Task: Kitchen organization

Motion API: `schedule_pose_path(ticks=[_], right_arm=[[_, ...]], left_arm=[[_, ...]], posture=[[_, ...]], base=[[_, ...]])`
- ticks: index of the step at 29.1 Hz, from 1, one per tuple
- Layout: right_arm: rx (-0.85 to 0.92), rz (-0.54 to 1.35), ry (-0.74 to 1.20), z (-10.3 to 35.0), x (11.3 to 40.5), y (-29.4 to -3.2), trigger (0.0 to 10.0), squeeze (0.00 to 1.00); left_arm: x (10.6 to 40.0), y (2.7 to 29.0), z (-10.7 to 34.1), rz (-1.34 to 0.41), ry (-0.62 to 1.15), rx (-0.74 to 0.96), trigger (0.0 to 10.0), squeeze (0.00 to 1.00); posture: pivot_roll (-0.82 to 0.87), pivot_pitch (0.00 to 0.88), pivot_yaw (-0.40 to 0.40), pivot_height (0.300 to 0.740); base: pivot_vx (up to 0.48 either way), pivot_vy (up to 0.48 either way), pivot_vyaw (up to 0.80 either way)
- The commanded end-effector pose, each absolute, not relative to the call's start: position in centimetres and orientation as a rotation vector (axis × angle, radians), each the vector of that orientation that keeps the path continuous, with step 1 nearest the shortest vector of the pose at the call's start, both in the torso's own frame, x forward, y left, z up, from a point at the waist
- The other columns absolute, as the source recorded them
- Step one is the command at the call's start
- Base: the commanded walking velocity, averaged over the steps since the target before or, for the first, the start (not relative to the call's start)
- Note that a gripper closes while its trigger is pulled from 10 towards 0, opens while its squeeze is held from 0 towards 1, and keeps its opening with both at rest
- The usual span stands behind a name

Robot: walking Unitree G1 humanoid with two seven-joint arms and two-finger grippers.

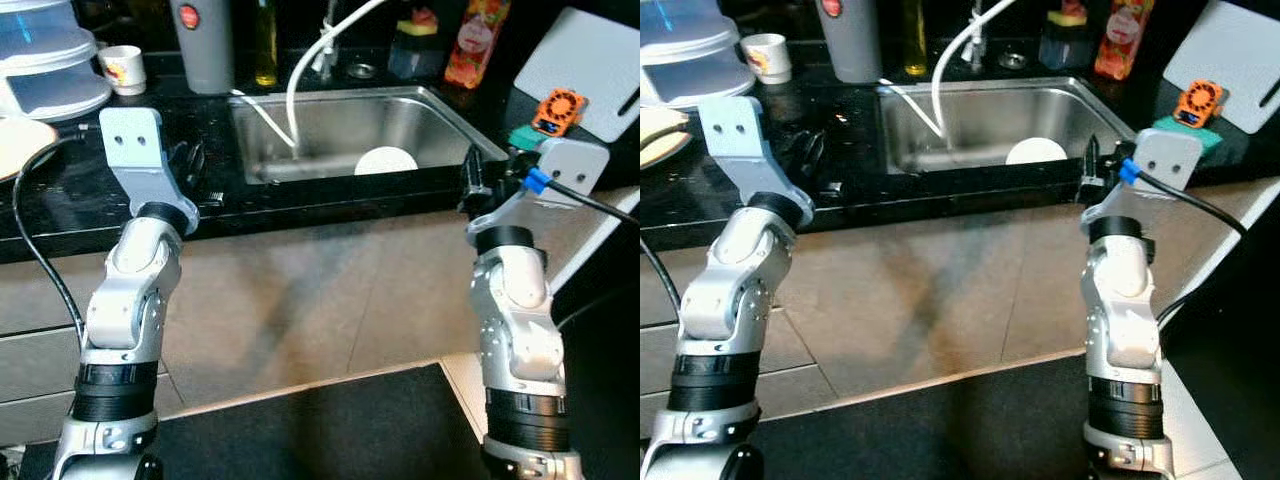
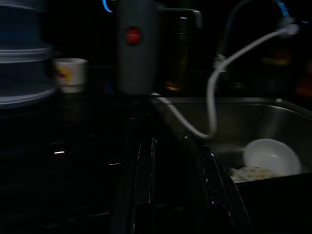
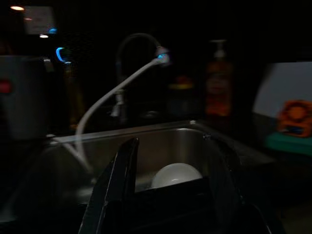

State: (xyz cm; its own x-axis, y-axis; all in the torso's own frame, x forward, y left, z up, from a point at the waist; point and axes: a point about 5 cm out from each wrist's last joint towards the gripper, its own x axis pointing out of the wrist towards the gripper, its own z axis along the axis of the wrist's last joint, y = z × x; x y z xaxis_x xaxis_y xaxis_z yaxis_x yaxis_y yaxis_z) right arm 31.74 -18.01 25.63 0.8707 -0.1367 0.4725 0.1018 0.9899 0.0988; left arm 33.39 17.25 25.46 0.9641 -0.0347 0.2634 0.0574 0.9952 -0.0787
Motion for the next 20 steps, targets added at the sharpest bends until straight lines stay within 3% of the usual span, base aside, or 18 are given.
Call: schedule_pose_path(ticks=[1, 4, 20], right_arm=[[0.074, -0.133, -0.5, 25.62, 31.58, -18.27, 10.0, 0.0], [0.075, -0.134, -0.499, 25.61, 31.56, -18.29, 10.0, 0.0], [0.08, -0.14, -0.501, 25.57, 31.41, -18.25, 10.0, 0.0]], left_arm=[[33.42, 17.3, 25.17, -0.042, -0.251, -0.07, 10.0, 0.0], [33.43, 17.28, 25.17, -0.042, -0.25, -0.069, 10.0, 0.0], [33.46, 17.18, 25.17, -0.051, -0.248, -0.046, 10.0, 0.0]], posture=[[0.08, 0.0, -0.038, 0.74], [0.08, 0.0, -0.036, 0.74], [0.08, 0.006, -0.028, 0.74]], base=[[0.0, 0.48, 0.0], [0.0, 0.42, 0.0], [0.0, 0.0, 0.0]])
